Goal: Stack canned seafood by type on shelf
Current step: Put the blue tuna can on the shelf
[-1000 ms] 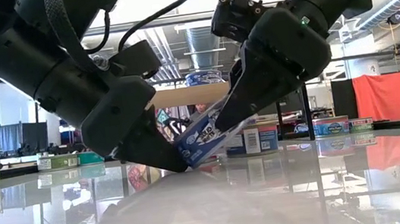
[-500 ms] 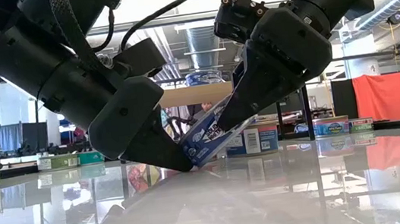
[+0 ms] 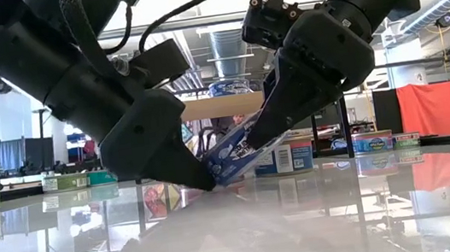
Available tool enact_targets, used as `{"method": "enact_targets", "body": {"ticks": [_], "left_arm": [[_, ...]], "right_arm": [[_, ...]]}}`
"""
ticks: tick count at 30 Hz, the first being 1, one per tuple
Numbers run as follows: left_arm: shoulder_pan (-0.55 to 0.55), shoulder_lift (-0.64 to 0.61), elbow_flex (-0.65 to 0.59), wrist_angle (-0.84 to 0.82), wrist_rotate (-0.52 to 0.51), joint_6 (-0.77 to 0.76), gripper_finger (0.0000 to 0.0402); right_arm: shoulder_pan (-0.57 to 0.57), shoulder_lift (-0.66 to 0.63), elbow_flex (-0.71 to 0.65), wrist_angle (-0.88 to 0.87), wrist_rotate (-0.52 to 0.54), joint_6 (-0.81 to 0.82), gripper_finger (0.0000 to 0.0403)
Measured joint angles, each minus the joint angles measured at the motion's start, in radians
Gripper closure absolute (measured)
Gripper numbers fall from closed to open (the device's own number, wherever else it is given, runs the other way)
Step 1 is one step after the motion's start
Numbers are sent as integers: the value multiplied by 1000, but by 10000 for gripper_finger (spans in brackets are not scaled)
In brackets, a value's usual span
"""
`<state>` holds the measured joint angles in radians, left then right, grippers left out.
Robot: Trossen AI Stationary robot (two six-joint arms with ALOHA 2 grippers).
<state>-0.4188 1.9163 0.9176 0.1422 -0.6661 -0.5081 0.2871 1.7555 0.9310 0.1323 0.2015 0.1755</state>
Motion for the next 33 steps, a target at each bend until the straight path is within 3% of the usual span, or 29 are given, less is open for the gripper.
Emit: {"method": "enact_targets", "body": {"ticks": [9,17,27,33], "left_arm": [[-73,-135,-24,-232,-136,-121,275],[-99,-257,-86,-274,-200,-159,275],[-107,-273,-100,-275,-183,-166,275],[-108,-272,-100,-275,-181,-176,275]], "right_arm": [[-21,-285,0,-201,-25,-41,46],[-182,-492,0,-290,30,-130,45],[-515,-529,0,-334,62,-281,43],[-643,-509,0,-343,59,-339,39]]}}
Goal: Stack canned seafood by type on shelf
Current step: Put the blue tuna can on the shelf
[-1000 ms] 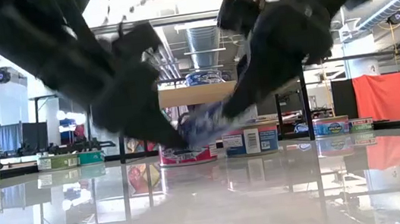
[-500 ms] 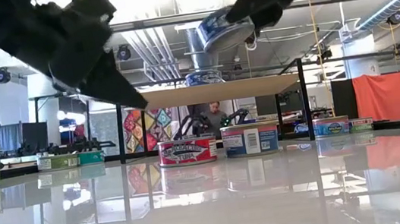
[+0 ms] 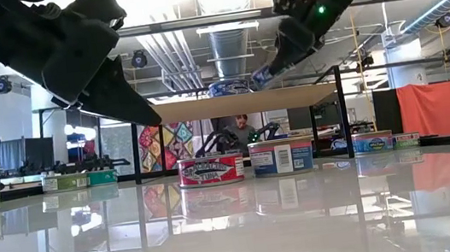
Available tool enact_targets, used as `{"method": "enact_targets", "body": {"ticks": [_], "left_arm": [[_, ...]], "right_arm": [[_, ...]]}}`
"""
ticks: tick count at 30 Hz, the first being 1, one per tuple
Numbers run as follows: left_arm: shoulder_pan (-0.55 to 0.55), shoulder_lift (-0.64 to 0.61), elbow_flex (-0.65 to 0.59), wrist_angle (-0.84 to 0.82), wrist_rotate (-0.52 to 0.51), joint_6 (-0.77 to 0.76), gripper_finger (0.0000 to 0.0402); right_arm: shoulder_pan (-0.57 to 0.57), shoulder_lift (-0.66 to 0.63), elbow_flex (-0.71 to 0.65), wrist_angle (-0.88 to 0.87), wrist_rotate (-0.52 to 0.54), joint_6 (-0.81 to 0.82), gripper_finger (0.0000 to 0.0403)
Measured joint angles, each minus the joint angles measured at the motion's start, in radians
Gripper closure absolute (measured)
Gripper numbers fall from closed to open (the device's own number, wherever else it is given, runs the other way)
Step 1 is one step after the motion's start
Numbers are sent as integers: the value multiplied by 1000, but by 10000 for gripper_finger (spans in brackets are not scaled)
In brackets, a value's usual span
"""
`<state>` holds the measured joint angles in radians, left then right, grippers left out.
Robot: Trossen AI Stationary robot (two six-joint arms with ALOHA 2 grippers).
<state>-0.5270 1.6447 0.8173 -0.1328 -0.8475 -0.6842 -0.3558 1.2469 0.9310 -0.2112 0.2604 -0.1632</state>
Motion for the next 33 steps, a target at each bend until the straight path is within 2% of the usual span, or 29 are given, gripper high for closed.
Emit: {"method": "enact_targets", "body": {"ticks": [6,10,12,18,21,27,31,33], "left_arm": [[0,0,-1,11,-8,-2,275],[12,1,9,66,-5,1,275],[32,-9,41,98,19,69,275],[134,-95,149,105,180,403,275],[212,-149,168,105,227,510,275],[412,-187,195,142,304,614,275],[555,-168,254,151,507,646,275],[609,-149,277,149,572,671,275]], "right_arm": [[-34,44,14,-1,1,-39,18],[-41,72,70,-95,-2,-57,7],[-41,85,109,-151,-1,-66,7],[-44,125,230,-290,-8,-83,4],[-53,161,280,-390,-6,-84,3],[-75,209,323,-447,-7,-118,3],[-79,223,360,-452,1,-128,3],[-79,221,367,-438,2,-141,3]]}}
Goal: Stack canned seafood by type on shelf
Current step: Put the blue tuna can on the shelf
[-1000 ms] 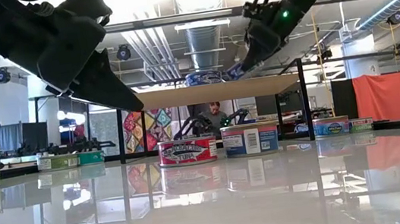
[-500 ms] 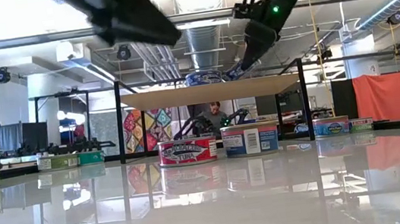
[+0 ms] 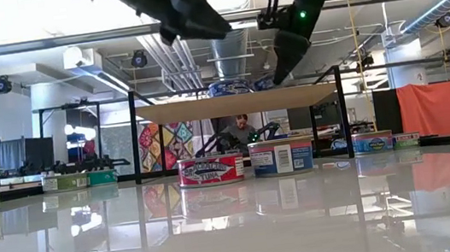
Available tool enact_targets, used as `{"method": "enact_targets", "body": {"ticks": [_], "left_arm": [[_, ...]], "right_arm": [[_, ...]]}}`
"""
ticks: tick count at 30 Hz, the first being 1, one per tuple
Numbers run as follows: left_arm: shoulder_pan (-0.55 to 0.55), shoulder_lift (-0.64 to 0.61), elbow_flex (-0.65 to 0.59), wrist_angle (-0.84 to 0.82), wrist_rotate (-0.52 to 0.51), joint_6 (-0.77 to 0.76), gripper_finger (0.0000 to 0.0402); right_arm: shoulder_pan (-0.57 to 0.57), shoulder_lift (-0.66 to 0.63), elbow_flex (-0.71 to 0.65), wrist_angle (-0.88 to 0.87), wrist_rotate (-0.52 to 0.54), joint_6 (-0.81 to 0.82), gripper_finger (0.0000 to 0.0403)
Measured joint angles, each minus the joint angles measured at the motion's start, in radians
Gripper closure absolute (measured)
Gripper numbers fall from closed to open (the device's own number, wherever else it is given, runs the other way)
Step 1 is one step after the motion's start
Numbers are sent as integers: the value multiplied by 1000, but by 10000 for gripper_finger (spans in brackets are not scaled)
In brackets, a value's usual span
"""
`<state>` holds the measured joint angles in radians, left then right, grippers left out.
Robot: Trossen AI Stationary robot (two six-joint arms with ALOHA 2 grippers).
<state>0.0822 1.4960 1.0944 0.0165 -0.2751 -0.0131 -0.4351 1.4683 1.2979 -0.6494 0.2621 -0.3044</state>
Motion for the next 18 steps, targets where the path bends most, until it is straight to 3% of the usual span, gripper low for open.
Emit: {"method": "enact_targets", "body": {"ticks": [7,18], "left_arm": [[111,50,30,12,29,73,275],[153,1,9,-57,95,134,275]], "right_arm": [[-28,26,1,46,-11,-57,3],[-90,98,11,188,-41,-157,3]]}}
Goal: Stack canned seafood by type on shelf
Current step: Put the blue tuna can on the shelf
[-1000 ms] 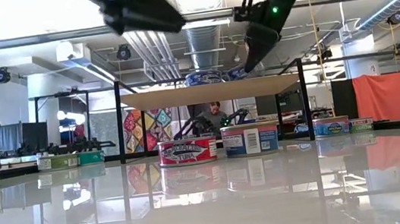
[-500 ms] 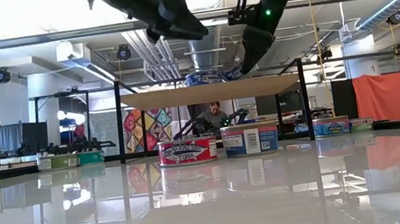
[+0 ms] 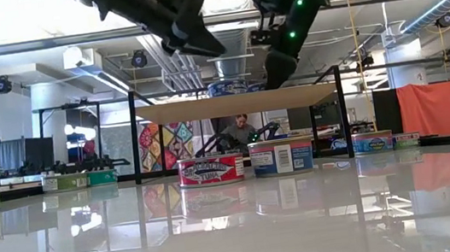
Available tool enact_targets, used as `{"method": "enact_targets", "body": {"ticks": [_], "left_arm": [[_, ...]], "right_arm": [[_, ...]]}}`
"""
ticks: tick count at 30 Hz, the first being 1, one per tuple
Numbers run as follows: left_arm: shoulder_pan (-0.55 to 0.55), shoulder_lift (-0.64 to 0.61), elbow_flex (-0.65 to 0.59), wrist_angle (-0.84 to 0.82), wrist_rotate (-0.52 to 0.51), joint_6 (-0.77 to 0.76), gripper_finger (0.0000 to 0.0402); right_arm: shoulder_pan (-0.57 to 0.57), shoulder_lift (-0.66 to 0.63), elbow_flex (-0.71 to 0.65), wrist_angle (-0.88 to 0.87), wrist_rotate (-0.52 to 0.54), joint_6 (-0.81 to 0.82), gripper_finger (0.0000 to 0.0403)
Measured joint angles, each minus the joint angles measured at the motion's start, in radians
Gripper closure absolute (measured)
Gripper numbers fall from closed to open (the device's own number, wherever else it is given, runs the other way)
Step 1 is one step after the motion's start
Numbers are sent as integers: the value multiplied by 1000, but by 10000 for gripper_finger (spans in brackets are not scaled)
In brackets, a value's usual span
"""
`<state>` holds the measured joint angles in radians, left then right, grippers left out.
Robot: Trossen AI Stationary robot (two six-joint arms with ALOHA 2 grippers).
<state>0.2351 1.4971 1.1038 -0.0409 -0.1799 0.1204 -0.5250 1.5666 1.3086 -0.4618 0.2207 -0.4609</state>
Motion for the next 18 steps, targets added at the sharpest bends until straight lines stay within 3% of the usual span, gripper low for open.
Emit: {"method": "enact_targets", "body": {"ticks": [9,18], "left_arm": [[127,-20,0,-38,143,4,275],[161,-23,-23,-60,142,25,275]], "right_arm": [[-6,1,69,25,-38,1,3],[-20,-81,108,-139,-33,-4,3]]}}
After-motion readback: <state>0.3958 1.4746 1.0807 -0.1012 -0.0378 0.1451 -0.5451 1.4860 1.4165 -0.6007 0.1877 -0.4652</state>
